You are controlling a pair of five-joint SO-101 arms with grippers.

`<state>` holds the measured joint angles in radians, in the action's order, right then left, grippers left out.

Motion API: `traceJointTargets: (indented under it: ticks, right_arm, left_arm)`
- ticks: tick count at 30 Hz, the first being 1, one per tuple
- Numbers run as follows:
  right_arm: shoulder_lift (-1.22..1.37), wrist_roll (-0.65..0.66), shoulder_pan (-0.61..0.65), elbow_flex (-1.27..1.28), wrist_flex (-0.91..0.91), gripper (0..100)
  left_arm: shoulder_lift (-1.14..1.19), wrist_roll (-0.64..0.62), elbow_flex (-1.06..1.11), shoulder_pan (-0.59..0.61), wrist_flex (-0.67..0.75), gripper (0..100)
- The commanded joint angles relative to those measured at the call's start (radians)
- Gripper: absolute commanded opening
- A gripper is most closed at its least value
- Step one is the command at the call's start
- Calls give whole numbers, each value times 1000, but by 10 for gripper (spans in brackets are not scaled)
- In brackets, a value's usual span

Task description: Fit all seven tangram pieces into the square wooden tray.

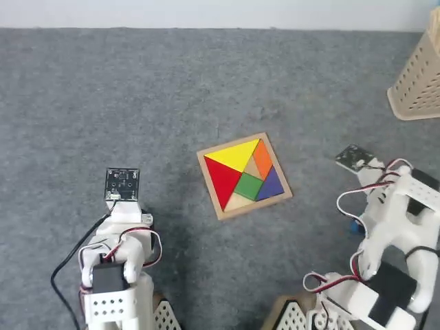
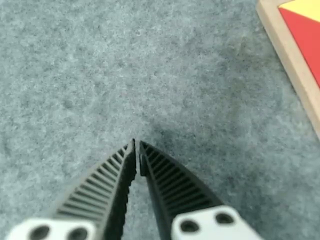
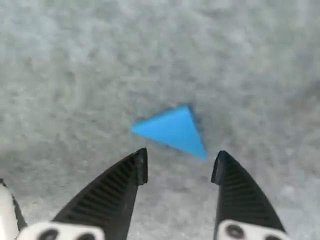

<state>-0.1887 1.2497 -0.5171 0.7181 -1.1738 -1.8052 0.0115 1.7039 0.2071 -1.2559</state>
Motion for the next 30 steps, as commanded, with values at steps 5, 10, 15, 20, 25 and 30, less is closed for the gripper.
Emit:
traceJointTargets:
  ticks: [5,10,15,20,25,30]
  right_arm:
    - [-79,267,41,-34,21,219]
    - [-76,405,111,-9,13,219]
    - [-76,493,127,58,45,219]
    - [-76,514,110,106,120,218]
    - [-73,535,90,130,162,216]
    - [5,537,47,121,182,216]
  left_arm:
    - [-21,-8,-19,5,-6,12]
    - [-21,-8,-19,5,-6,12]
    - [-21,-8,-19,5,-6,12]
    - [-21,-8,-19,5,-6,12]
    - [-21,-8,-19,5,-6,12]
    - [-21,-8,-19,5,-6,12]
